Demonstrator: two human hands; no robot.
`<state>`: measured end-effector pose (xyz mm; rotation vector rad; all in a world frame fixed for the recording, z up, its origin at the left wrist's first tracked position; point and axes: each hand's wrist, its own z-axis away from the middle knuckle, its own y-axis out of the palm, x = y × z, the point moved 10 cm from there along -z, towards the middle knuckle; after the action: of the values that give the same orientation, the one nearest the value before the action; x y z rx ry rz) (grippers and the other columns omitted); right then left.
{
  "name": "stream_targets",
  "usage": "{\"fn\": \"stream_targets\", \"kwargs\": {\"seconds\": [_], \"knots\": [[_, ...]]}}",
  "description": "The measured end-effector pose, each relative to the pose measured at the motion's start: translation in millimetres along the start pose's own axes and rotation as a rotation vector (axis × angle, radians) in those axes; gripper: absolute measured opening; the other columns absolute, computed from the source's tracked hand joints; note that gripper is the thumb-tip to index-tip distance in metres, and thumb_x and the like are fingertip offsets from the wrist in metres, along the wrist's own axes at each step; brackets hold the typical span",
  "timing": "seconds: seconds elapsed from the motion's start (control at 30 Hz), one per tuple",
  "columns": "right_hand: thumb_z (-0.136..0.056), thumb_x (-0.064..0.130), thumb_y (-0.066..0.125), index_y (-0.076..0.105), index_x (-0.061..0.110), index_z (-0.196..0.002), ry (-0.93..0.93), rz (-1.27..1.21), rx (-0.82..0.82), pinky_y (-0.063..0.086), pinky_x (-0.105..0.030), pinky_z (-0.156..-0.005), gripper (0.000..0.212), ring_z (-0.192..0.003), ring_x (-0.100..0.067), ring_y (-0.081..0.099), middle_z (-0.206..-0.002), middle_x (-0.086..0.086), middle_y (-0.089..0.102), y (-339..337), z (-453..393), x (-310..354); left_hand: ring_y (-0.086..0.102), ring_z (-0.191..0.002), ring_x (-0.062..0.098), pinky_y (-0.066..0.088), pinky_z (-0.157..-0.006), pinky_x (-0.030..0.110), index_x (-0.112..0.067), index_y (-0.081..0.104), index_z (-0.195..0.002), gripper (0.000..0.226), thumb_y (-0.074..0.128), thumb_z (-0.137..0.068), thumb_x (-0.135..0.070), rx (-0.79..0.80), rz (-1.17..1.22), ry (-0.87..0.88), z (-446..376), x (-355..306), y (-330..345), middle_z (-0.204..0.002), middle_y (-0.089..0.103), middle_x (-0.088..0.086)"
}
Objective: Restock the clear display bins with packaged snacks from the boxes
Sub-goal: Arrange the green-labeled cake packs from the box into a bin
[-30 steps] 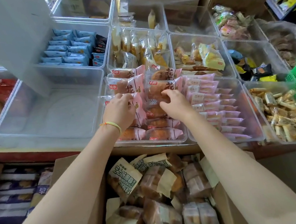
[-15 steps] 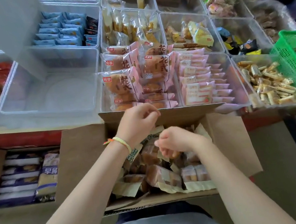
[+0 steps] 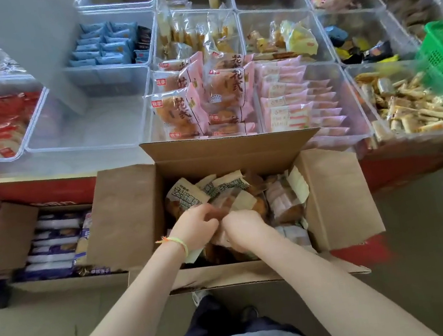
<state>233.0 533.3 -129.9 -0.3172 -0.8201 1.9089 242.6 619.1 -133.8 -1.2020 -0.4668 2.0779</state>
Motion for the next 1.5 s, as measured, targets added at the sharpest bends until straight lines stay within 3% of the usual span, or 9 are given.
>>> {"fn": "stream_targets", "kwargs": {"seconds": [0.17,0.4,0.63,0.73,1.0,1.13,1.23,1.37,1.5], "knots": [[-0.094,0.018,0.06,0.059,0.029,-0.082,-0.145,-0.444,-0.349,0.053,-0.035,-0.072,0.016,-0.083,-0.019,0.059,-0.089,0.006,0.061,-52.0,51.7,-24.5,0.04,-0.125,0.008,0.032,-0.104,0.022,-0.037,0.038,-0.143,0.07,0.07,-0.082,-0.025,0.04,0.026,0.122,37.3,-19.9,-3.5,-0.131,0.037,-0.011],[-0.102,0.025,0.054,0.053,0.037,-0.092,-0.392,-0.757,-0.654,0.05,-0.033,-0.081,0.015,-0.084,-0.005,0.059,-0.085,0.015,0.062,-134.0,124.4,-10.7,0.063,-0.1,0.009,0.055,-0.091,0.037,-0.04,0.057,-0.111,0.048,0.08,-0.069,-0.04,-0.063,0.155,0.267,75.1,-73.9,-88.7,-0.106,0.065,-0.01],[-0.101,0.008,0.056,0.054,0.02,-0.095,-0.46,-0.813,-0.86,0.039,0.0,-0.075,0.014,-0.081,0.021,0.056,-0.086,0.018,0.059,-196.2,148.3,33.2,0.07,-0.102,0.018,0.058,-0.084,0.033,-0.031,0.058,-0.119,0.072,0.088,-0.054,-0.04,0.116,0.566,0.351,88.4,-74.2,-134.4,-0.106,0.074,-0.002],[-0.099,0.01,0.059,0.056,0.018,-0.097,-0.441,-0.782,-0.916,0.043,-0.006,-0.077,0.009,-0.084,0.015,0.058,-0.089,0.016,0.061,-221.2,125.0,76.7,0.071,-0.098,0.017,0.058,-0.077,0.028,-0.022,0.06,-0.119,0.085,0.093,-0.045,-0.049,0.071,0.714,0.37,89.9,-39.3,-170.1,-0.106,0.075,0.0],[-0.091,0.018,0.068,0.062,0.015,-0.119,-0.267,-0.257,-1.249,0.046,-0.043,-0.1,0.028,-0.115,-0.021,0.055,-0.118,-0.005,0.062,-300.7,52.6,257.3,0.071,-0.096,0.017,0.058,-0.088,0.042,-0.023,0.067,-0.104,0.057,0.081,-0.061,-0.059,-0.254,0.82,0.155,61.3,144.4,-316.1,-0.099,0.075,-0.001],[-0.089,0.045,0.061,0.058,0.018,-0.131,-0.358,-0.151,-1.001,0.037,-0.047,-0.111,0.051,-0.129,-0.021,0.049,-0.133,-0.002,0.06,-301.2,-17.7,350.6,0.067,-0.102,0.021,0.053,-0.094,0.045,-0.021,0.069,-0.104,0.054,0.063,-0.073,-0.066,-0.361,0.87,0.079,30.3,213.2,-390.5,-0.104,0.073,0.003],[-0.08,0.063,0.059,0.039,0.024,-0.148,-0.287,-0.075,-0.901,0.027,-0.046,-0.118,0.082,-0.138,-0.02,0.039,-0.149,0.002,0.046,-301.8,-61.5,367.2,0.067,-0.1,0.02,0.054,-0.092,0.042,-0.019,0.07,-0.099,0.032,0.057,-0.093,-0.048,-0.378,0.886,0.096,10.7,235.5,-419.8,-0.103,0.072,0.005],[-0.073,0.066,0.074,0.024,0.026,-0.154,-0.119,-0.066,-0.714,0.039,-0.045,-0.108,0.103,-0.129,-0.022,0.046,-0.142,0.0,0.048,-304.4,-111.5,357.5,0.065,-0.088,0.017,0.053,-0.079,0.034,-0.014,0.065,-0.094,0.027,0.062,-0.093,-0.041,-0.426,0.819,0.156,-7.2,241.1,-437.7,-0.095,0.071,0.01],[-0.07,0.058,0.081,0.025,0.031,-0.152,-0.099,-0.246,-0.614,0.046,-0.042,-0.102,0.104,-0.129,-0.018,0.046,-0.141,0.006,0.046,-305.7,-143.6,335.7,0.069,-0.087,0.023,0.056,-0.08,0.037,-0.034,0.055,-0.119,0.031,0.066,-0.09,-0.04,-0.39,0.824,0.182,-31.3,236.7,-439.6,-0.093,0.071,0.017]]}}
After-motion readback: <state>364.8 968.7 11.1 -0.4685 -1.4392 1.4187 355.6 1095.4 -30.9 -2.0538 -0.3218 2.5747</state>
